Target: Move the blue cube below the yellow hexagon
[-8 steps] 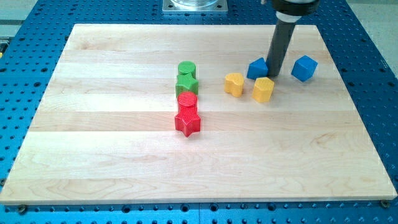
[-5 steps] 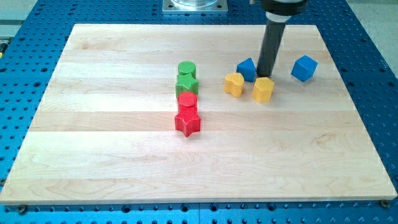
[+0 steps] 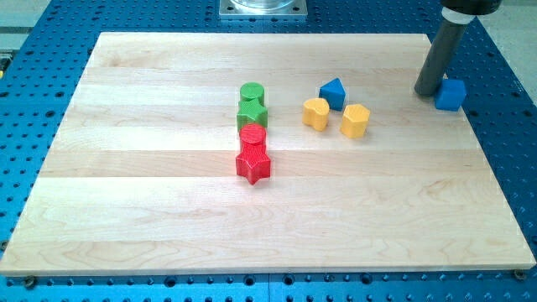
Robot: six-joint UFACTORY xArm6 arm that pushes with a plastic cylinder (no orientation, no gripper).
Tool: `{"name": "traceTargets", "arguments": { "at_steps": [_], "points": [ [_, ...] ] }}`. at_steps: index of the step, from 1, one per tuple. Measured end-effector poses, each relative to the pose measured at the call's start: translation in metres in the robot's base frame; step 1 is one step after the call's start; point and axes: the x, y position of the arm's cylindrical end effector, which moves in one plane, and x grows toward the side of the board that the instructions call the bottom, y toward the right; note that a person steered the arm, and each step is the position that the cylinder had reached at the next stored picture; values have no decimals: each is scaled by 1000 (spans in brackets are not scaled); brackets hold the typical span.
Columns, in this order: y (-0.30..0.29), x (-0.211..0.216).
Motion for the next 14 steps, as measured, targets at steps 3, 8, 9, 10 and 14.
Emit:
{"name": "traceTargets", "arguments": {
  "at_steps": [3, 8, 9, 10, 14],
  "points": [
    [90, -61],
    [-21, 33],
    [1, 47],
    [-12, 89],
    [3, 96]
  ]
}}
